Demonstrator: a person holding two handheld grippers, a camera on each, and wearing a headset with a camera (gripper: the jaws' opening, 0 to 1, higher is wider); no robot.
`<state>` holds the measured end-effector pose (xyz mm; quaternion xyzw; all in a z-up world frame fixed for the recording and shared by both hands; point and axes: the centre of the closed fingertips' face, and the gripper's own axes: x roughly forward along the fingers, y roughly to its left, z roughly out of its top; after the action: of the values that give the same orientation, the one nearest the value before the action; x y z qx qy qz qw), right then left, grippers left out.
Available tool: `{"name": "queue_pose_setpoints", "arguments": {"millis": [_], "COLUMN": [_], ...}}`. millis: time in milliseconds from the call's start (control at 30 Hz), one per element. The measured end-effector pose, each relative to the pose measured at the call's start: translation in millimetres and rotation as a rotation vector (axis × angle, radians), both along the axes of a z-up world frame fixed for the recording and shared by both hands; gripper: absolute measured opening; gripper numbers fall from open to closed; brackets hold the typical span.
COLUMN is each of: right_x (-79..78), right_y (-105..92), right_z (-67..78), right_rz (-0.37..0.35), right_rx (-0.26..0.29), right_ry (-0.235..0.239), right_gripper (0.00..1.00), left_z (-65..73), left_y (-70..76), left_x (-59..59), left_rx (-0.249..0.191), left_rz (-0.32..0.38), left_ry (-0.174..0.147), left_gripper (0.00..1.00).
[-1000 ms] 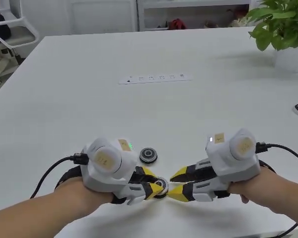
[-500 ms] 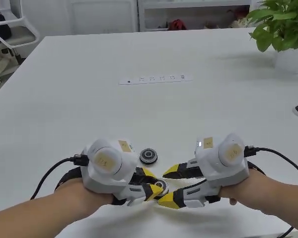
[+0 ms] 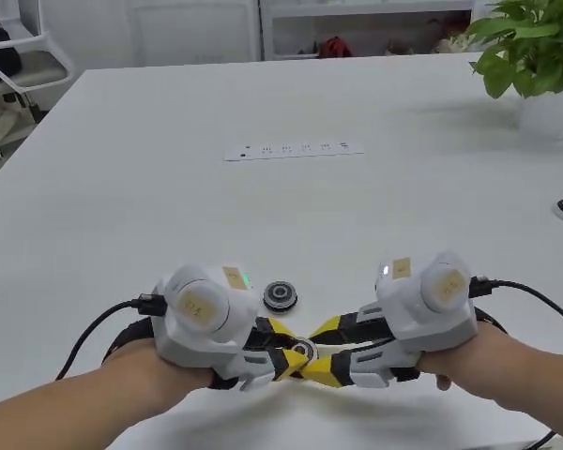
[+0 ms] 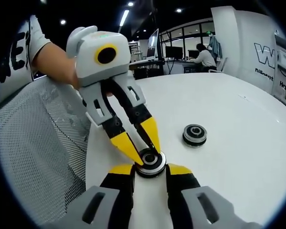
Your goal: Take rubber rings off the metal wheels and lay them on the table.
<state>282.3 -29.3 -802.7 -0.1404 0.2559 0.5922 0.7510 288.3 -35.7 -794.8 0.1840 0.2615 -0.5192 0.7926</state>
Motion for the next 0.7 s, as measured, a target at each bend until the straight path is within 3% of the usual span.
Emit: {"name": "queue_pose_setpoints", "arguments": {"millis": [333, 700], "right_x": [-0.5, -1.3], "right_y": [-4.3, -5.9], "right_z": [-2.5, -3.5], "right_rz": [0.02, 0.013], "right_rx": [-0.037, -0.042], "right_ry": [-0.023, -0.015], "right_gripper": [0.18, 0.16], "left_z": [0.3, 0.5], "left_y": [0.2, 0.2], "left_x": [-0.3, 0.0], "left_rx": [-0.003, -0.007], "left_rz": [0.0, 0.004], "left_ry": [0.0, 0.0], "left_gripper": [0.14, 0.14]}}
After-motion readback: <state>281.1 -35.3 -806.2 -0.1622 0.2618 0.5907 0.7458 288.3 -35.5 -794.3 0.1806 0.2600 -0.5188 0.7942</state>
